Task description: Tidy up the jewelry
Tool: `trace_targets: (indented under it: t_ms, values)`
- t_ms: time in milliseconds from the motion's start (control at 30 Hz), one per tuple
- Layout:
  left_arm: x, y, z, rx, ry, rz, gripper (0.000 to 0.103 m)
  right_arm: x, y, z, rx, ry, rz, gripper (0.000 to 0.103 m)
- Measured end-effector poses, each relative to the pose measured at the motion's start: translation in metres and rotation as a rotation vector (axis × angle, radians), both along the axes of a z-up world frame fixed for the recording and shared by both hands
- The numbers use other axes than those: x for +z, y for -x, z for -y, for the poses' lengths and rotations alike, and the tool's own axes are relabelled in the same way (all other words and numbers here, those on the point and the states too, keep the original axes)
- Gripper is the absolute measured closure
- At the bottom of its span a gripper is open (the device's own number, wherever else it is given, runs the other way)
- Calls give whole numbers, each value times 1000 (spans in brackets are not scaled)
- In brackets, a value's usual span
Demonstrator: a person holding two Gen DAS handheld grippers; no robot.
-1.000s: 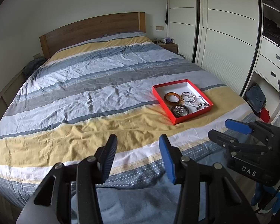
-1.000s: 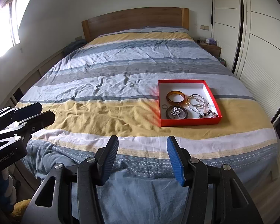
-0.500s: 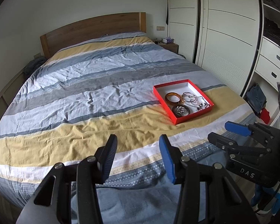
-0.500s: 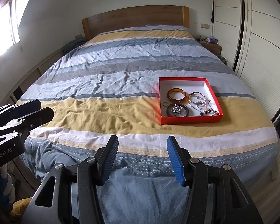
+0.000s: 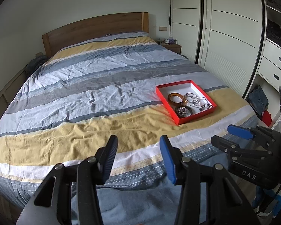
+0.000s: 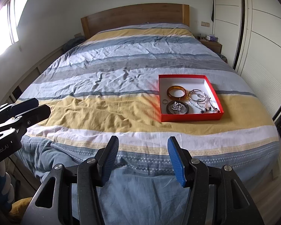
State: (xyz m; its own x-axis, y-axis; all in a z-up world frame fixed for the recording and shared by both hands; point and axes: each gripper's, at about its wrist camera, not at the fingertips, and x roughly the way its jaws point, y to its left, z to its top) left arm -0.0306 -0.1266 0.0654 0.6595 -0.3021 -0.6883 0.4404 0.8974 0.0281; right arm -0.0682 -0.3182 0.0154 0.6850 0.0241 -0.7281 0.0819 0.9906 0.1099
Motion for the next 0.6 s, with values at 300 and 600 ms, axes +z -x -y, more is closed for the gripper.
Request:
trace_targets:
  t_ms: [300,600]
  values:
    - [-9,-5,-5,22,-2,-11,58,-5,1,0,-9,3,-9,48]
    - [-16,-7,-11,39,1,-9,58,-11,1,-1,-38,19,-21,39]
